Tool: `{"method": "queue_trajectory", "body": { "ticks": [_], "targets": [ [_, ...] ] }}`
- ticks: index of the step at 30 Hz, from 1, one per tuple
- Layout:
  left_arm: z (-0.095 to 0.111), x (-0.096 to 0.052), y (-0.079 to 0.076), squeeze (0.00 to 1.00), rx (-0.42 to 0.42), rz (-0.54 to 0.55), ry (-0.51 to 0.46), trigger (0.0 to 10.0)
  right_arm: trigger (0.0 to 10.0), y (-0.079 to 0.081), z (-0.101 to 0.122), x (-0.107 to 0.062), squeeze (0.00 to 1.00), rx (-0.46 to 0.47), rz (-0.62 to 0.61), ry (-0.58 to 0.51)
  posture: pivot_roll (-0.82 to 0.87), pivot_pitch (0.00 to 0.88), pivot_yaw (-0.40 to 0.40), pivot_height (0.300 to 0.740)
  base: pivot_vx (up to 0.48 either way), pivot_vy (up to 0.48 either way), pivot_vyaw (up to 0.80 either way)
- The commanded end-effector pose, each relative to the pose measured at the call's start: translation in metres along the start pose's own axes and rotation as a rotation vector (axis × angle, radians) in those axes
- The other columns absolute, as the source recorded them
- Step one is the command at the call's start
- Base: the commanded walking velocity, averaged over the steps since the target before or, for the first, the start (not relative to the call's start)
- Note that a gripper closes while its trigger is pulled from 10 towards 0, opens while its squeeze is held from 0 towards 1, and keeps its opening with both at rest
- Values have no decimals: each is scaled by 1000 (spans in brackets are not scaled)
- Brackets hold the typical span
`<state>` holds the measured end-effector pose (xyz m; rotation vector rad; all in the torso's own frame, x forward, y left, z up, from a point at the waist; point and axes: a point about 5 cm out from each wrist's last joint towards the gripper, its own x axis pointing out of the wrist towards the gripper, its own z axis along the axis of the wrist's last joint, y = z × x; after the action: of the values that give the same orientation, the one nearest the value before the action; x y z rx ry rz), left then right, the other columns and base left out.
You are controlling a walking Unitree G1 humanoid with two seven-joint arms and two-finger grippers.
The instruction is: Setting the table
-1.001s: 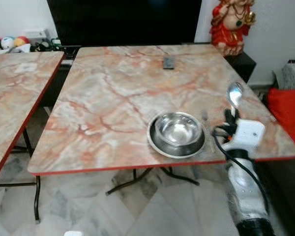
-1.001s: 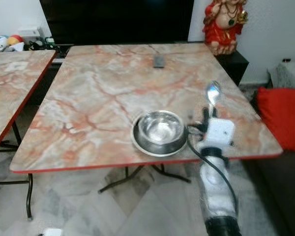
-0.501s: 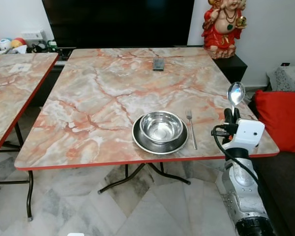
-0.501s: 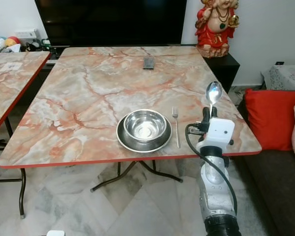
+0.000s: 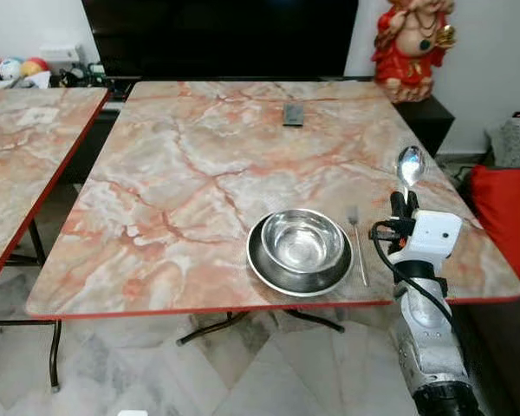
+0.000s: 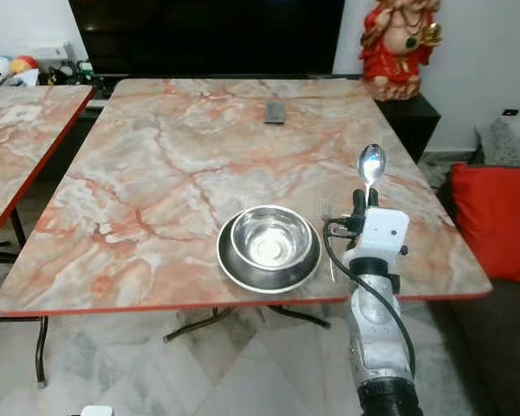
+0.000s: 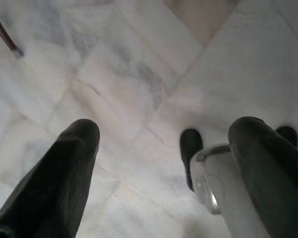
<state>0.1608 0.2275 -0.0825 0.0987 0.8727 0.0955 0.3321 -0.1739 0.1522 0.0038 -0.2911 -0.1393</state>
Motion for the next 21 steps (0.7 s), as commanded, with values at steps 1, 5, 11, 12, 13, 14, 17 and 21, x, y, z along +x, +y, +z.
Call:
{"method": "queue_trajectory", "body": {
  "ticks": [1, 5, 11, 12, 13, 14, 17, 21],
  "targets": [
    [-4, 0, -4, 0, -17, -8, 20, 10000, 10000, -9, 1, 2, 0, -17, -30, 1, 10, 87, -9, 740, 289, 0, 0],
    [-3, 0, -6, 0, -15, -14, 21, 10000, 10000, -12, 0, 2, 0, -26, -46, 6, 11, 89, -9, 740, 0, 0, 0],
    [-1, 1, -7, 0, -14, -16, 15, 10000, 10000, -18, -2, 2, 0, -50, -62, 40, 5, 93, -9, 740, 0, 0, 0],
    [-1, 1, -8, 0, -13, -17, 14, 10000, 10000, -21, -4, 2, 0, -39, -70, 50, 4, 93, -10, 740, 0, 0, 0],
    [-1, 1, -8, 0, -13, -17, 14, 10000, 10000, -24, -5, 1, 0, -36, -73, 60, 4, 95, -10, 740, 0, 0, 0],
    [-1, 1, -8, 0, -13, -17, 14, 10000, 10000, -25, -5, 1, 0, -40, -74, 65, 4, 95, -10, 740, 0, 0, 0],
    [-1, 1, -7, 0, -15, -17, 16, 10000, 10000, -30, -4, 0, 0, -28, -81, 68, 1, 96, -11, 740, 0, 0, 0],
    [-6, -1, -5, 0, -14, -18, 24, 10000, 10000, -40, -9, -2, 0, 18, -80, 153, -7, 99, -12, 740, 0, 0, 0]
  ]
}}
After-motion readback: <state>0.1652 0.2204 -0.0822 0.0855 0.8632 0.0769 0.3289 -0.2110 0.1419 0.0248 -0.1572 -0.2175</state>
